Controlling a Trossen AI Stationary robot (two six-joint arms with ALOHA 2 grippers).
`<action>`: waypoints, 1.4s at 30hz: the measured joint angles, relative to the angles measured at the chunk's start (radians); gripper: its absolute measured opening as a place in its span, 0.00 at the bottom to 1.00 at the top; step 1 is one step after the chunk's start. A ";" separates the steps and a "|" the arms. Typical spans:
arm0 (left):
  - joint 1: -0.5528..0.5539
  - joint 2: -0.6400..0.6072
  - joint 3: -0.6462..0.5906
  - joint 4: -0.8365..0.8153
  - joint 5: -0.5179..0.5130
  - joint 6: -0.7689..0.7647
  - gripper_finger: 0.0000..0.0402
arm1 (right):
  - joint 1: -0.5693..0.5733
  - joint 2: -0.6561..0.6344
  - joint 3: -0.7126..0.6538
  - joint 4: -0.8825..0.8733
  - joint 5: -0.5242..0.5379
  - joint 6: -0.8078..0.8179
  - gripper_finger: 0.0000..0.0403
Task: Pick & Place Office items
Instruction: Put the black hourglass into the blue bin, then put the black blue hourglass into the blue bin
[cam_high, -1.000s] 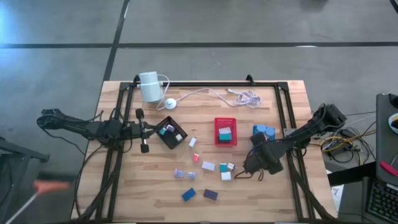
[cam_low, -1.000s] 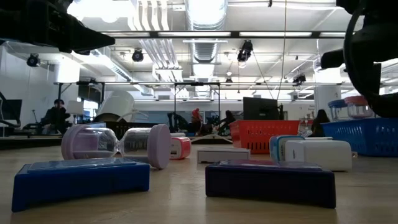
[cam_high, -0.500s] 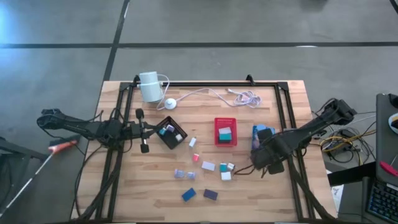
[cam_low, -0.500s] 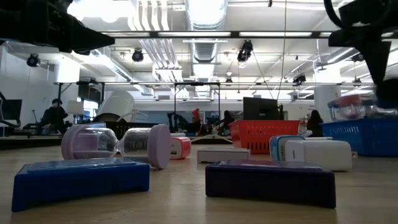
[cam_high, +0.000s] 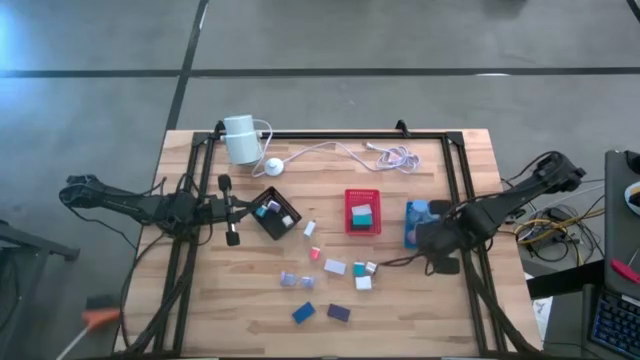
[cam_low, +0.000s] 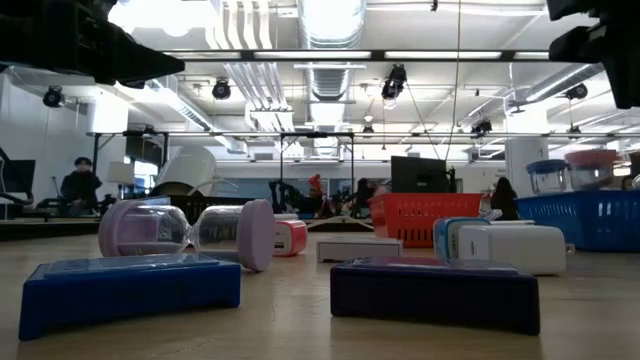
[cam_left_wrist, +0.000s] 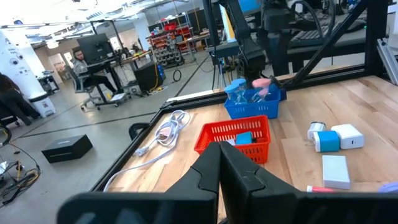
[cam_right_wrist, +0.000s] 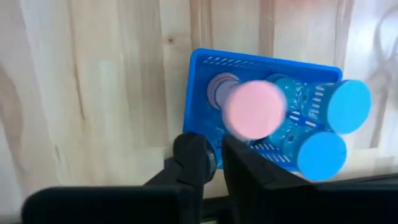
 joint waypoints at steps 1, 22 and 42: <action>0.000 0.000 0.000 0.000 0.000 0.000 0.02 | 0.000 -0.005 0.000 0.001 0.000 0.018 0.10; 0.000 0.000 0.000 0.000 0.000 0.000 0.02 | 0.144 0.075 -0.091 0.201 -0.212 0.262 0.05; 0.000 0.000 0.000 0.000 -0.001 0.007 0.02 | 0.181 0.160 -0.231 0.182 -0.100 0.413 0.05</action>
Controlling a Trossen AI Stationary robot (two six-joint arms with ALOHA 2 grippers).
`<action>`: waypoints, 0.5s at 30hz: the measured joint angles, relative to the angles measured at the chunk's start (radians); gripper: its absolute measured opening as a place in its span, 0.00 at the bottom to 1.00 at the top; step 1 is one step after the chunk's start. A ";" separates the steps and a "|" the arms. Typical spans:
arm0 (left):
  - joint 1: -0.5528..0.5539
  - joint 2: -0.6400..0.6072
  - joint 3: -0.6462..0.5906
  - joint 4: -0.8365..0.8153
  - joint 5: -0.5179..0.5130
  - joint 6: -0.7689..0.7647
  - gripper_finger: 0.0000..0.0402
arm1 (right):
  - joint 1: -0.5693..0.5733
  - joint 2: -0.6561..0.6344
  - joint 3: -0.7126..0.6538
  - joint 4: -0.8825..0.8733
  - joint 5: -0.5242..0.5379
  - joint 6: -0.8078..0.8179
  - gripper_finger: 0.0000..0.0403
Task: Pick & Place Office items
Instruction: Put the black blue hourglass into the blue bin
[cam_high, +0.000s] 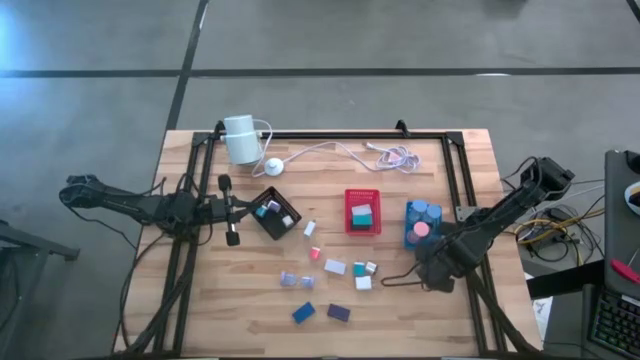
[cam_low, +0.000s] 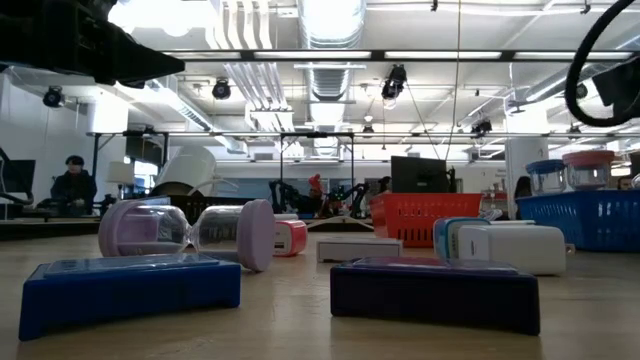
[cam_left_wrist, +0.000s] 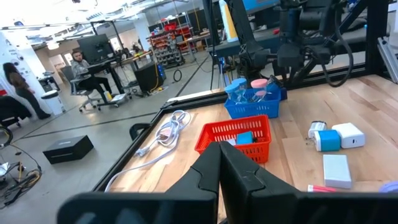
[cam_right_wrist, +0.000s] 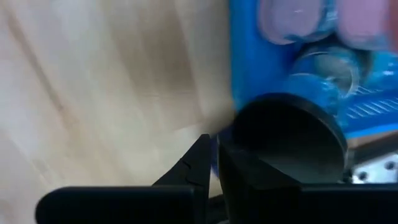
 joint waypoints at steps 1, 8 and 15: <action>0.000 0.000 0.000 0.000 0.000 0.000 0.02 | 0.000 0.000 0.000 -0.011 0.010 0.004 0.05; 0.000 0.000 0.000 0.000 0.000 0.000 0.02 | 0.000 -0.003 0.010 -0.098 0.028 0.050 0.05; 0.000 0.000 0.000 0.000 0.000 0.000 0.02 | 0.000 -0.047 0.011 -0.108 0.100 0.106 0.05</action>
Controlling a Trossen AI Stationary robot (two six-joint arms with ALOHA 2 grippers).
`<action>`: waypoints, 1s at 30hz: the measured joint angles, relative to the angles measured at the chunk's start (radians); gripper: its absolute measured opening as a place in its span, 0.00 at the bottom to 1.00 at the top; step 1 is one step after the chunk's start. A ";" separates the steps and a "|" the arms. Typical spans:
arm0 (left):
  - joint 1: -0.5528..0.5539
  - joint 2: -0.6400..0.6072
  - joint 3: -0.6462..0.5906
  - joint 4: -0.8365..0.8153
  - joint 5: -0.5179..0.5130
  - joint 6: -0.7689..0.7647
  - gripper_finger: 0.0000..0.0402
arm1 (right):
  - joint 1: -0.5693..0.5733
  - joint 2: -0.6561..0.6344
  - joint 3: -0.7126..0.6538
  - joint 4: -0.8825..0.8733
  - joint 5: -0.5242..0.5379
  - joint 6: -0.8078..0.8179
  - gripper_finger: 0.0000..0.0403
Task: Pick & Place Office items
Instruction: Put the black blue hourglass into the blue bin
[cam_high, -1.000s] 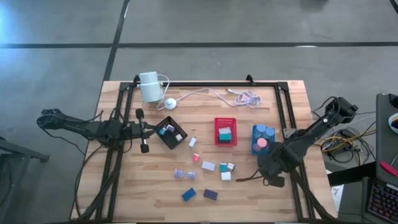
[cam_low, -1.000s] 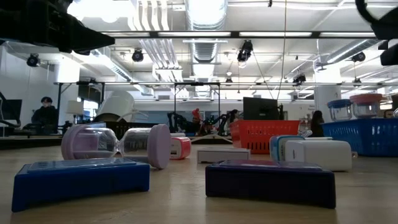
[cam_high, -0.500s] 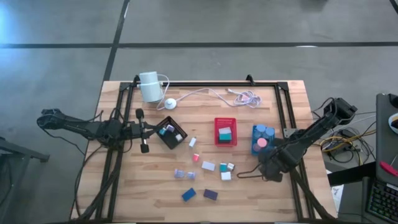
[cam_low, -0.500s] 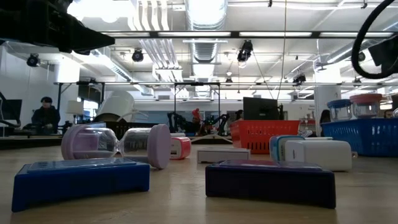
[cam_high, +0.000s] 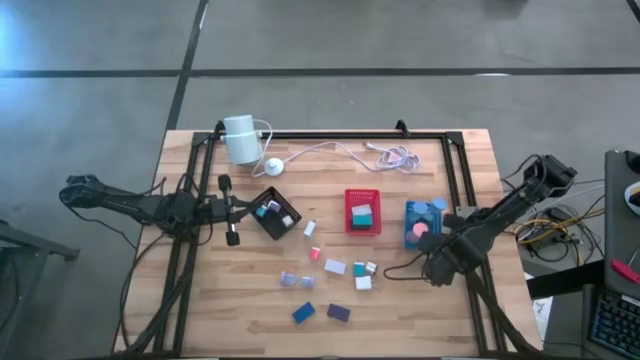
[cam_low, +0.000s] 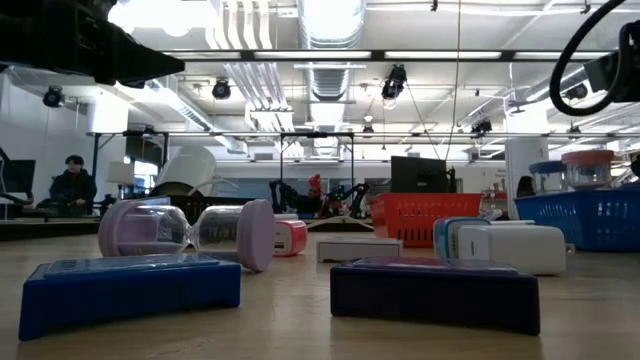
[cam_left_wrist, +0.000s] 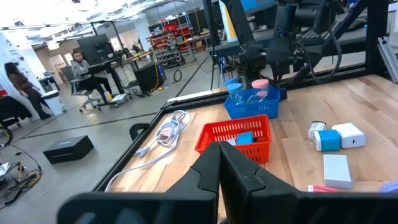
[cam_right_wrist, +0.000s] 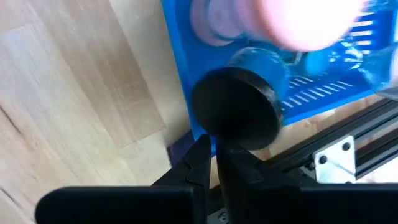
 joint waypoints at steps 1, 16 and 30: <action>0.000 0.000 0.000 0.000 0.000 0.000 0.02 | 0.000 -0.006 0.000 -0.004 0.003 0.003 0.05; 0.000 0.000 0.000 0.000 0.000 0.000 0.02 | 0.001 -0.025 0.018 -0.034 0.020 0.078 0.05; 0.000 0.000 0.000 0.000 0.000 0.025 0.02 | 0.167 -0.033 0.165 -0.163 0.085 0.494 0.05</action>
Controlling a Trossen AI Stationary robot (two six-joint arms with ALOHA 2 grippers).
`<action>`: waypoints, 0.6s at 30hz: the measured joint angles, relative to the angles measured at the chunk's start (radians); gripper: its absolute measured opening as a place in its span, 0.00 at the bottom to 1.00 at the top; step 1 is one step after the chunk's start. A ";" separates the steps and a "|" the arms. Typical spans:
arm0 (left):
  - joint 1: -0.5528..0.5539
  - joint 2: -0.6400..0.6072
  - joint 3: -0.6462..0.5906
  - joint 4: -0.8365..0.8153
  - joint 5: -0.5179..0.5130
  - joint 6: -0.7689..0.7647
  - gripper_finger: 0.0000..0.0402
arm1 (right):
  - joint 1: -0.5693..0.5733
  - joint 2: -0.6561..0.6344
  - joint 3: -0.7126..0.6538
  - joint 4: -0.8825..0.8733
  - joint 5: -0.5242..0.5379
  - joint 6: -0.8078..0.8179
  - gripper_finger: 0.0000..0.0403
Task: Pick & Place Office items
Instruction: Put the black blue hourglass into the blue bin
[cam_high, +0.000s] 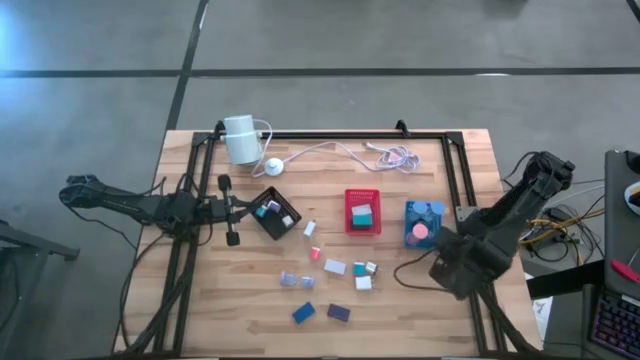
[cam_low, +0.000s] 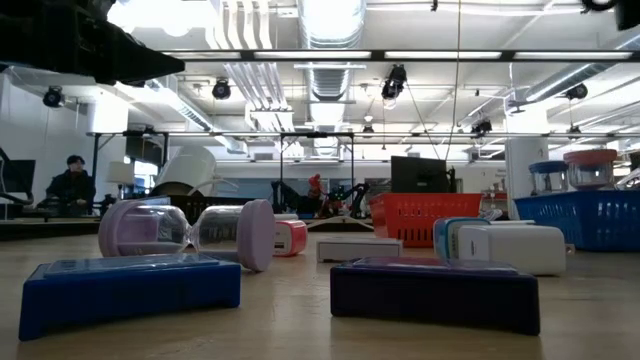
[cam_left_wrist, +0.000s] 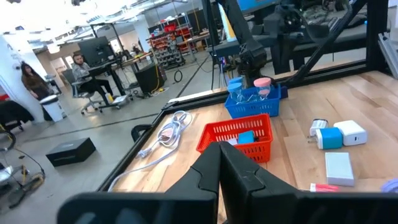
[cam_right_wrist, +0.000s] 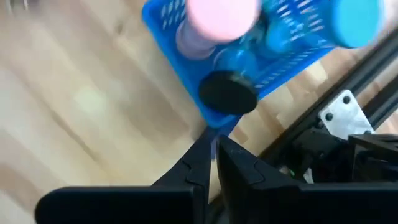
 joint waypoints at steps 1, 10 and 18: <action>0.000 0.000 0.000 0.000 0.000 0.012 0.02 | 0.028 -0.004 -0.004 -0.003 0.038 0.067 0.05; 0.000 0.000 0.000 0.004 0.000 0.058 0.02 | 0.171 -0.009 -0.052 0.002 0.199 0.463 0.20; 0.000 0.000 0.000 0.005 0.001 -0.008 0.02 | 0.176 -0.010 -0.121 0.040 0.233 0.481 0.56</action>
